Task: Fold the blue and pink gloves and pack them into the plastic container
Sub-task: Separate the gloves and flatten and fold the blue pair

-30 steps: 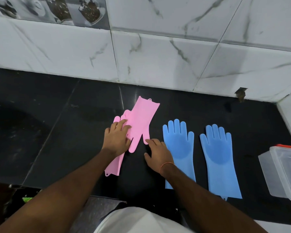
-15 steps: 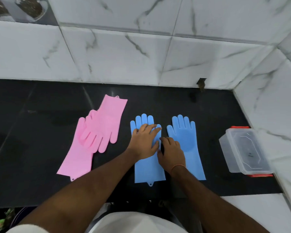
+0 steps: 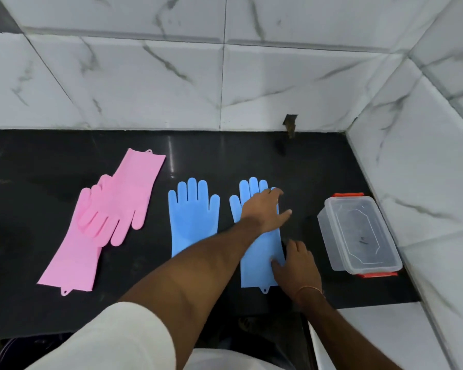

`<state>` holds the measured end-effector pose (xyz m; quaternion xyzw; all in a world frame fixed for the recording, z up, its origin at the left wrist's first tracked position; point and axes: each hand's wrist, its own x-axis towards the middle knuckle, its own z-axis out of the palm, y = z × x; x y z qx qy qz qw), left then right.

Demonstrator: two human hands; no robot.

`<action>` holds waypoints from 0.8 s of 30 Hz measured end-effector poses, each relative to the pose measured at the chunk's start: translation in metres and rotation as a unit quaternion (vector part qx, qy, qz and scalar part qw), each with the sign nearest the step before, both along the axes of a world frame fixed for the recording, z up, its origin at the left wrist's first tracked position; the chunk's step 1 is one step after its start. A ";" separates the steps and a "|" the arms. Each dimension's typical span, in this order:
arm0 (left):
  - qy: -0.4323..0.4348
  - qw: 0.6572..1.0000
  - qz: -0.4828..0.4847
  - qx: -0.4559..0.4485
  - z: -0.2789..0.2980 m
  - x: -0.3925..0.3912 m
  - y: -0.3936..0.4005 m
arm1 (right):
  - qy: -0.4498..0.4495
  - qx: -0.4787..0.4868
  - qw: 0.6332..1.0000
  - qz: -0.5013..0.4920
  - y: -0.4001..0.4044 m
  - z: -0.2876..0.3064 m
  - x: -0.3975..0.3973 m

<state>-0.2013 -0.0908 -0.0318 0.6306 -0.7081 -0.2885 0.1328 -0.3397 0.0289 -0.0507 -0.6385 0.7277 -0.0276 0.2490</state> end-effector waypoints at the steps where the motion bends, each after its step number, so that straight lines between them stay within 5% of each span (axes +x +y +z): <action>1: -0.009 1.000 0.004 0.005 -0.001 -0.007 -0.002 | -0.006 0.007 1.000 -0.002 0.002 -0.002 -0.004; 7: -0.069 0.997 0.015 0.034 -0.009 -0.024 -0.013 | -0.027 0.029 0.999 -0.009 0.006 -0.008 -0.007; 15: 0.088 0.990 0.102 0.045 0.002 0.014 -0.015 | -0.141 -0.023 0.990 -0.004 0.010 0.002 0.021; 24: 0.227 0.933 0.280 -0.028 0.008 0.133 0.002 | -0.168 -0.148 0.970 0.099 0.015 0.039 0.107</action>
